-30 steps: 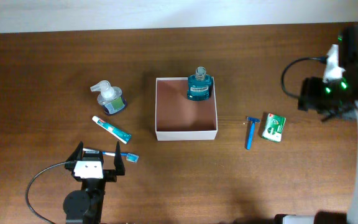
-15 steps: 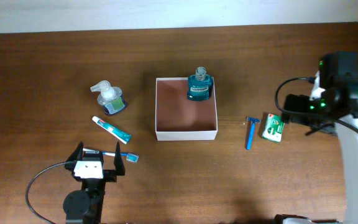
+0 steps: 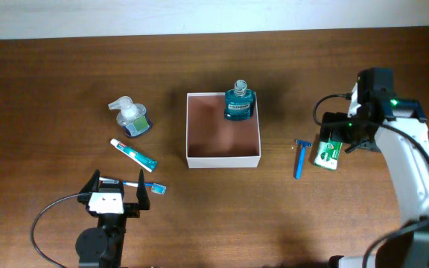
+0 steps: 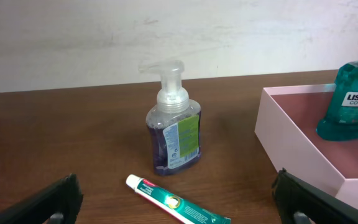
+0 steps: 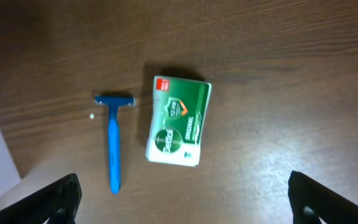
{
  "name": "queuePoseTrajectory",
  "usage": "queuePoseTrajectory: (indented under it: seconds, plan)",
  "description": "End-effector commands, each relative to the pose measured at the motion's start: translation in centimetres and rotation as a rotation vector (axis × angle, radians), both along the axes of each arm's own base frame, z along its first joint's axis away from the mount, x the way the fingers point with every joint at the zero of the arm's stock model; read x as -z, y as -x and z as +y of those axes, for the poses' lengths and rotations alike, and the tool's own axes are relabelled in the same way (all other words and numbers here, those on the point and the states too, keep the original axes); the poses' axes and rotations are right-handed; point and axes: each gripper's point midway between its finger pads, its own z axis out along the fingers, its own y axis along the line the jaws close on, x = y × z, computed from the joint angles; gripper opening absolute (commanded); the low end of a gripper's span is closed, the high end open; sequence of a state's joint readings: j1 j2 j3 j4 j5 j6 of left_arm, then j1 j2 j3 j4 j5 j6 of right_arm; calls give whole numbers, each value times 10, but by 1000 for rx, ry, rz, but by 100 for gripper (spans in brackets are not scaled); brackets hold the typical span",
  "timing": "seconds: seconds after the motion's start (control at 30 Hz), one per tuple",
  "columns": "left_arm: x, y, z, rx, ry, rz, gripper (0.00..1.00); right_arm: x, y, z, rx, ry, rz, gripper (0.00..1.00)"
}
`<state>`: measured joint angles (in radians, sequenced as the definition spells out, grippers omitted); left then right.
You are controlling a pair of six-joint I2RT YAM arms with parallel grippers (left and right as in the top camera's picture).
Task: Pack container
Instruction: 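Lower the right gripper and grasp the Dettol soap box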
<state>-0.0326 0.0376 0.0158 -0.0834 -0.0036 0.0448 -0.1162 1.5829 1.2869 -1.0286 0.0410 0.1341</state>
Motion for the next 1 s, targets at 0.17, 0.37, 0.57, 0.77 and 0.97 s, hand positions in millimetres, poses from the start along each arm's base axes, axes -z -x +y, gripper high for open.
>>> queuePoseTrajectory:
  seconds: [0.17,0.37,0.57,0.77,0.97]
  plan:
    - [2,0,-1,1,6,2,99,47,6,1,88,-43,150,98]
    - [2,0,-1,1,6,2,99,61,0,7,106,-83,167,87]
    - [2,0,-1,1,6,2,99,66,-9,7,155,-99,139,82]
    - [2,0,-1,1,6,2,99,86,-13,6,148,-99,163,78]
    - [2,0,-1,1,6,2,99,106,-5,-5,184,-106,225,77]
